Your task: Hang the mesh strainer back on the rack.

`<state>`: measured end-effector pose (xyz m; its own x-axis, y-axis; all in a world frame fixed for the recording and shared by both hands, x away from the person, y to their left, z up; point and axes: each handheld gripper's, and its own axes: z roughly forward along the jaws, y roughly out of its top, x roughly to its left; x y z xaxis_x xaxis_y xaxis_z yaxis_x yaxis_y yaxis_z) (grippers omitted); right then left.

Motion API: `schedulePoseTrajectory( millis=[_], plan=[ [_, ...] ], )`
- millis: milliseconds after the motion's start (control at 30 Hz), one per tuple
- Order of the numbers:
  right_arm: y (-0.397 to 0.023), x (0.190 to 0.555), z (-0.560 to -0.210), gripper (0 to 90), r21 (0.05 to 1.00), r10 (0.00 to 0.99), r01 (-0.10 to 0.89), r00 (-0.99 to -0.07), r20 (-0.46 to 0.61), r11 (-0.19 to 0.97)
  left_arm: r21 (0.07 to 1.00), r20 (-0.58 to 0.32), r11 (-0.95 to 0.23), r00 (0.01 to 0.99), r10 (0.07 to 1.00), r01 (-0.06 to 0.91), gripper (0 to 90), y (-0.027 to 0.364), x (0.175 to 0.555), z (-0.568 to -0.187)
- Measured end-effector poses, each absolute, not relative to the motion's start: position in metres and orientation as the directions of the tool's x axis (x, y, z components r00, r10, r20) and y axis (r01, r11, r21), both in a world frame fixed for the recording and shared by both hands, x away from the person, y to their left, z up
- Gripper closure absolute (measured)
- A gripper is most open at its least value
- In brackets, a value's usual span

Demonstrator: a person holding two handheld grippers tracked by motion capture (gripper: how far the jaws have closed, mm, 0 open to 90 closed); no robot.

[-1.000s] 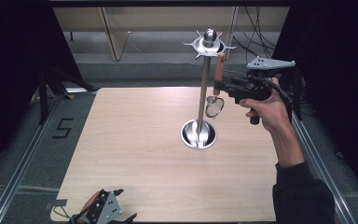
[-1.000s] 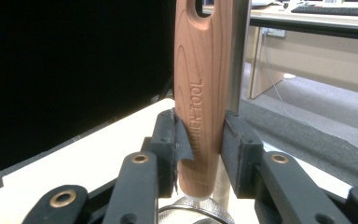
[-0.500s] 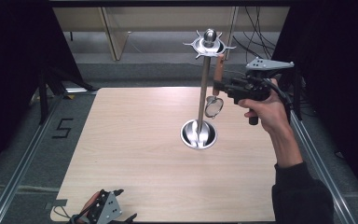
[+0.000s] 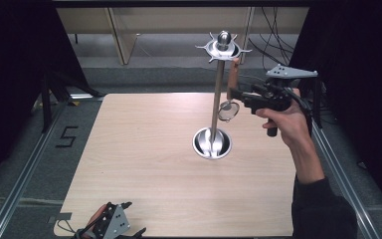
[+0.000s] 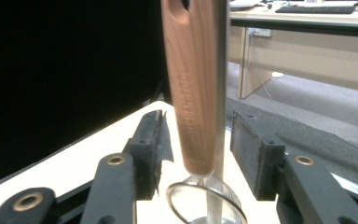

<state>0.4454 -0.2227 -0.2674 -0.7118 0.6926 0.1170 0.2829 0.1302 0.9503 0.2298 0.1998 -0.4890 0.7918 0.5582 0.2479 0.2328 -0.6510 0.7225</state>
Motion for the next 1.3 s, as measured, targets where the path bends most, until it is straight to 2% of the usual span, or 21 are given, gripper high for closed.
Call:
schedulePoseTrajectory(
  millis=[200,633,1300],
  plan=[
    [-0.226,0.439,-0.272,48.5,0.946,0.687,0.304,-0.712,0.147,0.113,0.721,0.249,-0.652,0.791,0.558,0.233,15.4,0.200,0.230,-0.489],
    [-0.228,0.431,-0.286,41.5,0.951,0.705,0.283,-0.700,0.118,0.123,0.721,0.248,-0.653,0.792,0.558,0.235,15.4,0.200,0.230,-0.489],
    [-0.235,0.419,-0.301,38.9,0.956,0.710,0.272,-0.694,0.117,0.109,0.723,0.249,-0.650,0.790,0.560,0.232,15.4,0.199,0.230,-0.490]
  ],
)
